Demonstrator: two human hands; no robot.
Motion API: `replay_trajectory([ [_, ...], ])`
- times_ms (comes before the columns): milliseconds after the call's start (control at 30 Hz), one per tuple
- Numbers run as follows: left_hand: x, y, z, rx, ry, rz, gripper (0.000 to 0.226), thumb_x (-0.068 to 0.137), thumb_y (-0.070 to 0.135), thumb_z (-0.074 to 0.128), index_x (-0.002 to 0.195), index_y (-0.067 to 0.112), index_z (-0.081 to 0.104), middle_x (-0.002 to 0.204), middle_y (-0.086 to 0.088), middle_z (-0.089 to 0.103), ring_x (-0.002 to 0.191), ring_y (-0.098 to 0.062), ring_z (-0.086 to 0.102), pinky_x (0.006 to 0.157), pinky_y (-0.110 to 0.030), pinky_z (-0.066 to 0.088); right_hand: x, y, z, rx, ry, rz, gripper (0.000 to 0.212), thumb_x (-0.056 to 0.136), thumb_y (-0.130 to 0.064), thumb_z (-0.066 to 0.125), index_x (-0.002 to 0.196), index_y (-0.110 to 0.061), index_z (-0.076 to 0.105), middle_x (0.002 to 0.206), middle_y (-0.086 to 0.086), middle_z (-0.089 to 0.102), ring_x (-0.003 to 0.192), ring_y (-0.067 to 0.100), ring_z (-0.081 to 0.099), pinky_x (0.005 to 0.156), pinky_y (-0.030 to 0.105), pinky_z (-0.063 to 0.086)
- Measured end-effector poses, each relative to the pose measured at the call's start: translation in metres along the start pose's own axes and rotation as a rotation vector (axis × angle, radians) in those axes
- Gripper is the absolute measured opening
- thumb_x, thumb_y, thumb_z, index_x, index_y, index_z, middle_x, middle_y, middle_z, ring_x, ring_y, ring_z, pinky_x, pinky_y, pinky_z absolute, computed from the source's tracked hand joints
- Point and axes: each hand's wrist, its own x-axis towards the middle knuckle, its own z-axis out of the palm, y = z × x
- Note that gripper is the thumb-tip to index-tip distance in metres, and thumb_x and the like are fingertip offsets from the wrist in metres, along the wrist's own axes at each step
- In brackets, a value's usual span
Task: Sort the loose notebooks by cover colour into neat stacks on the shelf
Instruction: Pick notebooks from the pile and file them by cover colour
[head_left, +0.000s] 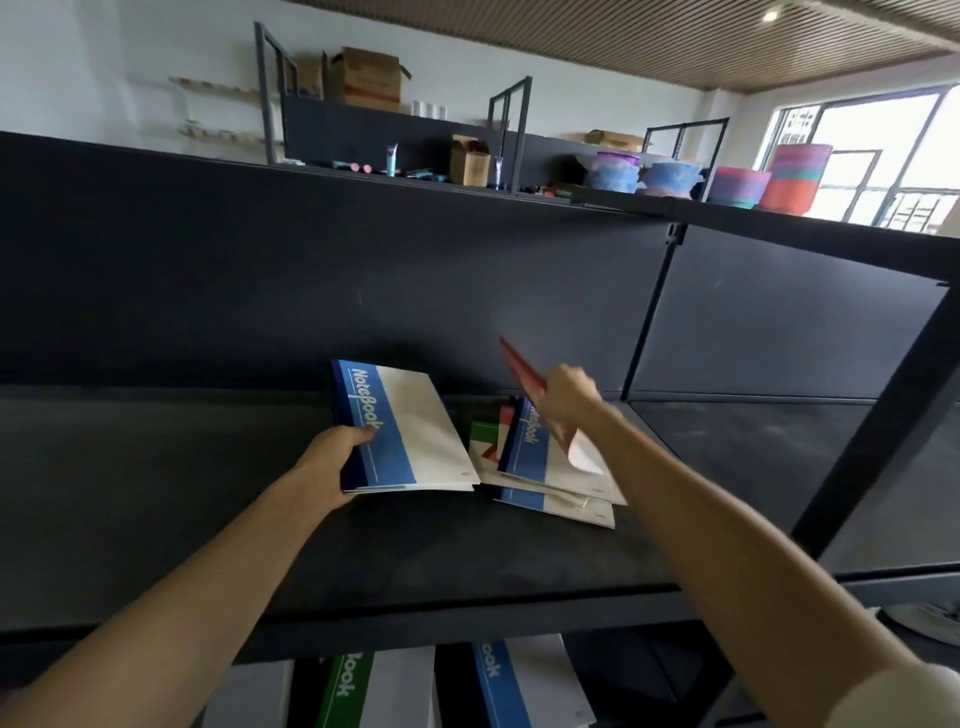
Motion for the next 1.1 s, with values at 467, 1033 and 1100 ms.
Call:
replay_trajectory([
  [467, -0.003, 0.007, -0.02, 0.26, -0.167, 0.104, 0.024, 0.095, 0.027, 0.054, 0.113, 0.011, 0.052, 0.095, -0.012, 0.064, 0.082, -0.028, 0.062, 0.066, -0.036, 0.05, 0.001, -0.051, -0.039, -0.354, -0.147, -0.388, 0.022, 0.087, -0.018, 0.057, 0.097, -0.03, 0.073, 0.088, -0.016, 0.066, 0.089, 0.01, 0.058, 0.095, 0.038, 0.041],
  [1033, -0.041, -0.038, -0.044, 0.082, -0.079, 0.162, 0.022, 0.095, 0.013, 0.053, 0.116, 0.013, 0.054, 0.093, -0.008, 0.065, 0.079, -0.023, 0.063, 0.061, -0.033, 0.048, -0.025, -0.119, 0.053, -0.095, -0.041, -0.387, 0.069, 0.088, -0.042, 0.06, 0.145, -0.022, 0.028, 0.147, 0.008, 0.031, 0.136, 0.031, 0.028, 0.107, 0.052, 0.025],
  [1100, -0.046, -0.044, -0.05, -0.034, 0.025, 0.177, 0.026, 0.094, 0.01, 0.054, 0.12, 0.011, 0.053, 0.094, -0.009, 0.064, 0.076, -0.022, 0.062, 0.059, -0.033, 0.048, -0.032, -0.117, 0.07, 0.081, -0.091, -0.281, 0.073, 0.088, -0.039, 0.062, 0.146, -0.017, 0.023, 0.147, 0.012, 0.029, 0.136, 0.034, 0.027, 0.107, 0.049, 0.028],
])
